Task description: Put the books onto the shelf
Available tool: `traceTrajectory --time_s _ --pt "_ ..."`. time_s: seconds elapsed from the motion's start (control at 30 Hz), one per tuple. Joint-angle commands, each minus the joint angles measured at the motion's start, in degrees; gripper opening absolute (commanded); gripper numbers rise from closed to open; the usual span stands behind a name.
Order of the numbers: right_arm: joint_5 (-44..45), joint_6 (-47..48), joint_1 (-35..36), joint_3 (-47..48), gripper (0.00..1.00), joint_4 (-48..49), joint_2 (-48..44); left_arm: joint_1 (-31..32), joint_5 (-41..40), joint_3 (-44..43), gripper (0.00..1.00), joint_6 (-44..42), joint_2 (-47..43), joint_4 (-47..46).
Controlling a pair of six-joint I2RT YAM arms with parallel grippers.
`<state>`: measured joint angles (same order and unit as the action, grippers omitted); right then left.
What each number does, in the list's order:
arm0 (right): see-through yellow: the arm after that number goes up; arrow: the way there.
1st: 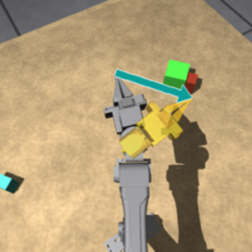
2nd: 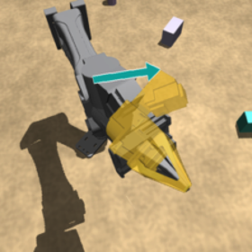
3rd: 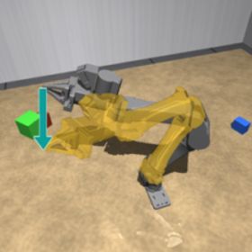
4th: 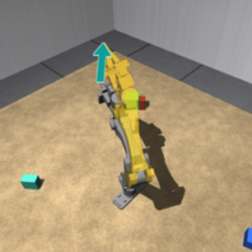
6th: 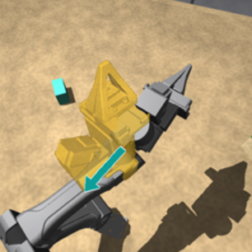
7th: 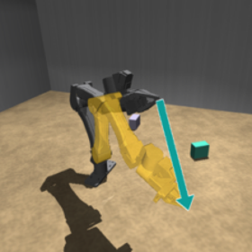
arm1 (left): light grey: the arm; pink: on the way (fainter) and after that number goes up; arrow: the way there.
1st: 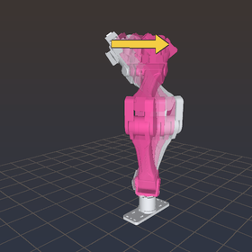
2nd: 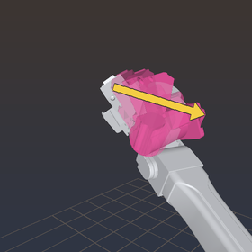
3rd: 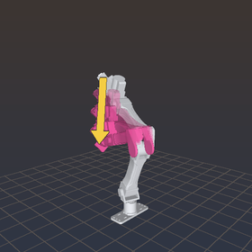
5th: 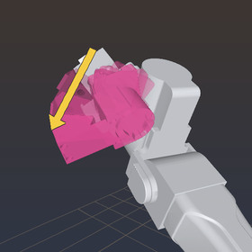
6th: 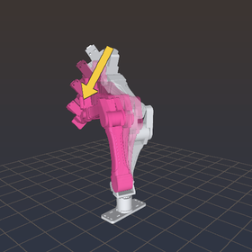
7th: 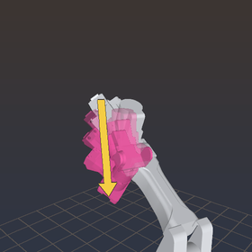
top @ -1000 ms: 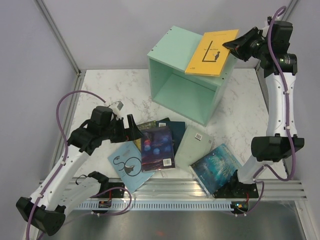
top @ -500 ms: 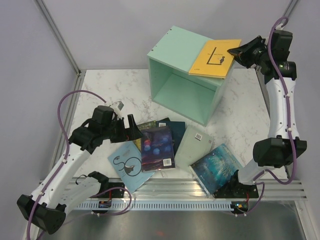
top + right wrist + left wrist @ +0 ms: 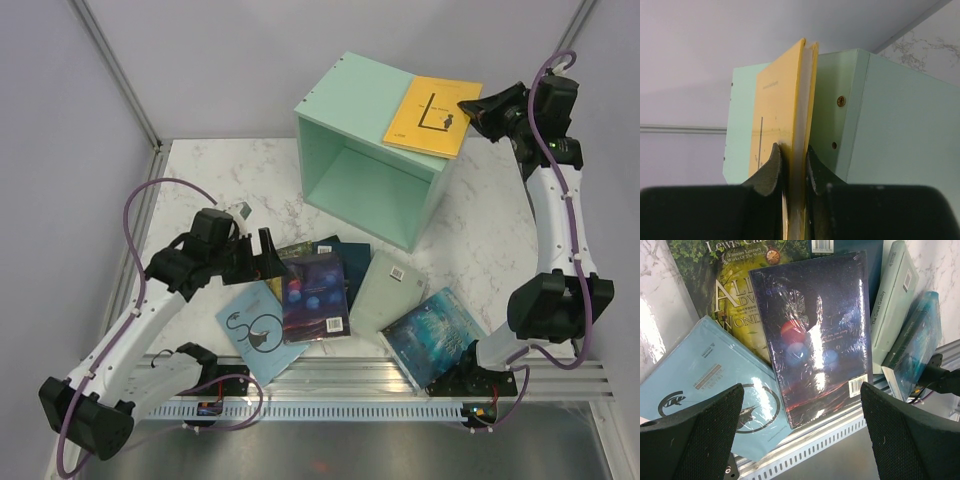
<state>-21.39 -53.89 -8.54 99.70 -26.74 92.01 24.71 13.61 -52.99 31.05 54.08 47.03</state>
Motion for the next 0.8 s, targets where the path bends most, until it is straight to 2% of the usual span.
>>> traceTrajectory --time_s 0.0,0.1,0.17,0.2,0.4,0.57,0.77 --pt "9.3 7.0 -0.4 -5.7 0.0 -7.7 1.2 -0.4 0.1 -1.8 1.0 -2.6 0.9 -1.3" --pt "8.7 7.6 -0.2 -6.1 0.0 -7.8 0.8 -0.4 0.2 -2.2 1.0 -2.7 1.9 -1.7" --pt "7.2 8.1 -0.2 -6.3 0.22 -7.8 0.4 -0.4 0.3 -2.3 1.0 -2.8 2.3 -1.9" --pt "7.0 8.4 -0.2 -6.5 0.42 -8.0 0.3 -0.4 0.5 -2.5 1.0 -2.7 2.6 -2.1" --pt "7.0 11.1 0.1 -7.9 0.76 -11.2 -2.1 -0.4 0.7 -2.3 1.0 -2.7 3.1 -2.6" --pt "10.4 15.6 0.1 -6.0 0.81 -18.6 -2.4 -0.4 0.8 -2.1 1.0 -2.6 3.1 -2.6" --pt "13.1 18.3 0.1 -7.8 0.83 -21.0 -4.5 -0.4 0.9 -1.3 1.0 -2.4 2.0 -2.6"
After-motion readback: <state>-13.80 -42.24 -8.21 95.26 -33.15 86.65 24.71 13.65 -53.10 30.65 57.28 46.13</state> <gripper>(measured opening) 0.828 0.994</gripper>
